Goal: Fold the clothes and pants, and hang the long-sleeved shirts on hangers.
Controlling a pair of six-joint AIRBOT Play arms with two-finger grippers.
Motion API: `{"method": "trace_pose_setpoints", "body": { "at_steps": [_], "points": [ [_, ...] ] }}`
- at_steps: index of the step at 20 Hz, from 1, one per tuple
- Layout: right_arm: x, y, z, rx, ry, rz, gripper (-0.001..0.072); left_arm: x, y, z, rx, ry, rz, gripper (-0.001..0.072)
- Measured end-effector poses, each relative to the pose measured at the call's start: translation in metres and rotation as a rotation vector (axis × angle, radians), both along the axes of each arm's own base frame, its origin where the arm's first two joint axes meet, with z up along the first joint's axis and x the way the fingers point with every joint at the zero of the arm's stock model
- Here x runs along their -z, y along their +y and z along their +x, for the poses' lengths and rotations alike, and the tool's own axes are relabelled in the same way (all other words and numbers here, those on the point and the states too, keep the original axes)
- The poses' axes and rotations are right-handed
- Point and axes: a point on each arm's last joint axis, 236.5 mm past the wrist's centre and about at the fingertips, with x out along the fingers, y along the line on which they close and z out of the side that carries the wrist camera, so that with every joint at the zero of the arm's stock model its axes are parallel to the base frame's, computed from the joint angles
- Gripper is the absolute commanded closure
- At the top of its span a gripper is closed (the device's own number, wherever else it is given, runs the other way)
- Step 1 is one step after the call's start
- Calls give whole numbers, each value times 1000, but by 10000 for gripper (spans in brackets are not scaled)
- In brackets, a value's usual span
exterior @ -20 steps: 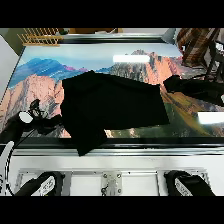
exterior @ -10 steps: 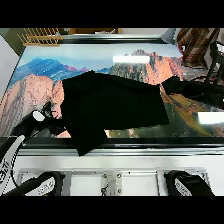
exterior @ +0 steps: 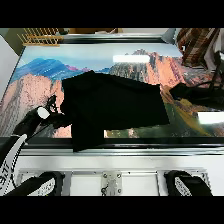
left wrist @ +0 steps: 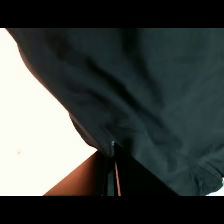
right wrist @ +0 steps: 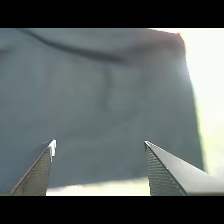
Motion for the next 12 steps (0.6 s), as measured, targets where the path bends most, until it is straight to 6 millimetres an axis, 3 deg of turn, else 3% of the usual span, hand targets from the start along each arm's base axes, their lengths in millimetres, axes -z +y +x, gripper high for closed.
{"method": "trace_pose_setpoints", "body": {
  "at_steps": [3,5,8,12],
  "points": [
    [77,-60,-33,239,217,72,101,-8,2,-12,18,-24,14,697],
    [133,-89,-62,417,344,155,101,-11,2,-19,25,-39,18,697],
    [193,-92,-81,564,425,291,101,-17,3,-25,30,-62,23,697],
    [234,-68,-64,573,412,404,102,-24,3,-25,32,-93,26,697]
  ]
}}
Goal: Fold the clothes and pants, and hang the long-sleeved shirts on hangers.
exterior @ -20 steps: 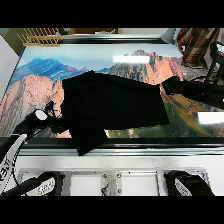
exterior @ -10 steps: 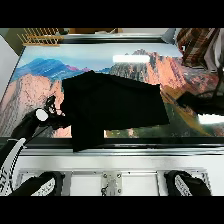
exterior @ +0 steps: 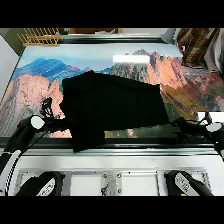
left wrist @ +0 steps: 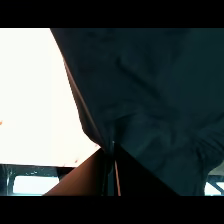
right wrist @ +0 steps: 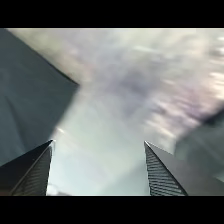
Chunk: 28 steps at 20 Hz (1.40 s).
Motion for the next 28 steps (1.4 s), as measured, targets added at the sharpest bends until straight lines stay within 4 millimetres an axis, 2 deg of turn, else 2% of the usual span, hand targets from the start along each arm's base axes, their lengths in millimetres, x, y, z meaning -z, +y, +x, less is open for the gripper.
{"method": "trace_pose_setpoints", "body": {
  "at_steps": [5,6,8,11,12,13,14,16,18,20,22,24,25,26,28],
  "points": [
    [18,38,41,-30,-95,40,103,-8,0,1,-2,-30,-3,696],
    [19,43,47,-47,-109,32,138,-9,0,2,-2,-33,-3,697],
    [21,54,59,-86,-132,15,154,-10,0,2,-2,-36,-3,697],
    [20,59,71,-146,-169,-29,533,-10,0,2,-2,-38,-2,697],
    [19,59,72,-171,-176,-45,633,-11,0,2,-1,-39,-1,697],
    [17,58,75,-187,-187,-61,649,-11,0,2,-2,-39,0,697],
    [13,55,79,-198,-205,-80,703,-11,1,2,-4,-39,0,697],
    [5,49,84,-228,-227,-118,704,-12,5,4,-17,-39,-1,697],
    [-11,43,90,-271,-256,-156,704,-24,12,11,-34,-53,-4,697],
    [-45,37,103,-333,-313,-207,704,-53,16,27,-23,-99,-2,697],
    [-106,34,121,-409,-408,-273,704,-107,15,47,9,-203,3,697],
    [-186,34,134,-464,-537,-351,704,-187,10,63,46,-373,14,697],
    [-234,36,136,-484,-615,-399,704,-235,7,66,61,-481,19,697],
    [-279,38,133,-496,-690,-447,704,-281,3,62,76,-583,25,697],
    [-373,44,114,-503,-856,-551,704,-373,-5,38,104,-798,32,698]
  ]
}}
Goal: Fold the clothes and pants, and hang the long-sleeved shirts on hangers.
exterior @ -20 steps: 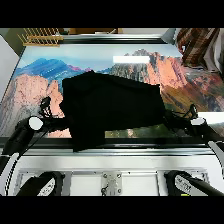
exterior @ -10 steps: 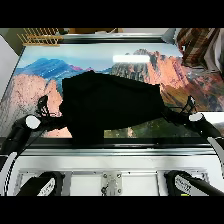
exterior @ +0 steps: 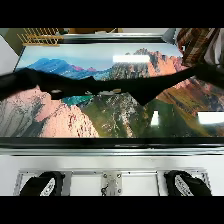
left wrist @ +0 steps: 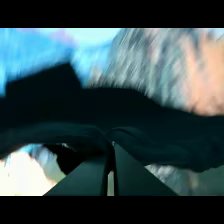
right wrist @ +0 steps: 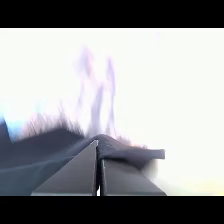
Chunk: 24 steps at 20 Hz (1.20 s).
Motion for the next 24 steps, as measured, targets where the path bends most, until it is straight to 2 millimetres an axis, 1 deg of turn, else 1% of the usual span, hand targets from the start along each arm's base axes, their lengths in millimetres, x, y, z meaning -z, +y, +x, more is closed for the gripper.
{"method": "trace_pose_setpoints", "body": {
  "at_steps": [1,2,3,4,5,7,8,9,10,11,12,13,14,15,17,18,19,21,22,24],
  "points": [
    [-41,4,-15,-6,-85,-30,704,-40,-4,-19,14,-98,0,698],
    [-75,9,-32,-10,-157,-55,705,-73,-8,-41,29,-184,0,698],
    [-106,14,-51,-12,-230,-79,704,-99,-11,-61,40,-252,-8,698],
    [-132,19,-69,-12,-292,-102,705,-121,-12,-81,46,-311,-16,698],
    [-151,22,-85,-9,-339,-120,704,-140,-12,-99,47,-366,-26,698],
    [-177,26,-112,6,-407,-139,704,-165,-9,-126,36,-442,-38,698],
    [-185,26,-122,17,-426,-143,704,-172,-6,-132,22,-459,-41,698],
    [-188,25,-128,27,-432,-147,705,-175,-2,-135,1,-467,-42,698],
    [-188,24,-131,37,-425,-146,705,-173,2,-134,-20,-463,-37,698],
    [-186,23,-131,41,-410,-142,705,-168,7,-127,-43,-440,-38,698],
    [-179,21,-126,43,-380,-135,705,-156,13,-115,-71,-401,-36,697],
    [-169,19,-119,39,-339,-132,705,-140,19,-98,-96,-344,-37,698],
    [-155,17,-106,34,-282,-124,705,-121,24,-80,-113,-283,-43,697],
    [-137,15,-92,23,-218,-113,705,-97,29,-59,-125,-208,-54,697],
    [-93,13,-54,-10,-66,-90,705,-43,33,-16,-126,-51,-77,697],
    [-67,13,-34,-27,12,-82,705,-12,33,7,-119,30,-83,697],
    [-36,12,-10,-41,98,-76,705,19,33,28,-112,100,-84,697],
    [32,8,31,-59,271,-79,705,79,29,70,-105,217,-96,697],
    [65,7,49,-66,347,-74,705,110,28,91,-110,268,-103,697],
    [132,4,78,-69,486,-54,704,163,29,128,-125,345,-109,697]
  ]
}}
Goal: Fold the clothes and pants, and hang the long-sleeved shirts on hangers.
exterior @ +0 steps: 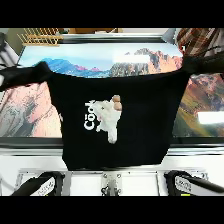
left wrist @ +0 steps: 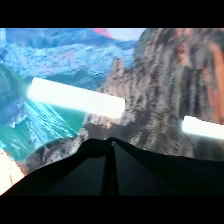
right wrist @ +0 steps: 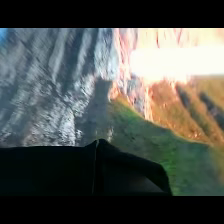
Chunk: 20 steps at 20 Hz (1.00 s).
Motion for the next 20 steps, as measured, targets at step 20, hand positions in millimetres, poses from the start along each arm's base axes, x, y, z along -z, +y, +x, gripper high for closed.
{"method": "trace_pose_setpoints", "body": {
  "at_steps": [20],
  "points": [
    [159,-3,22,152,213,12,704,174,23,53,-26,301,-22,697]
  ]
}}
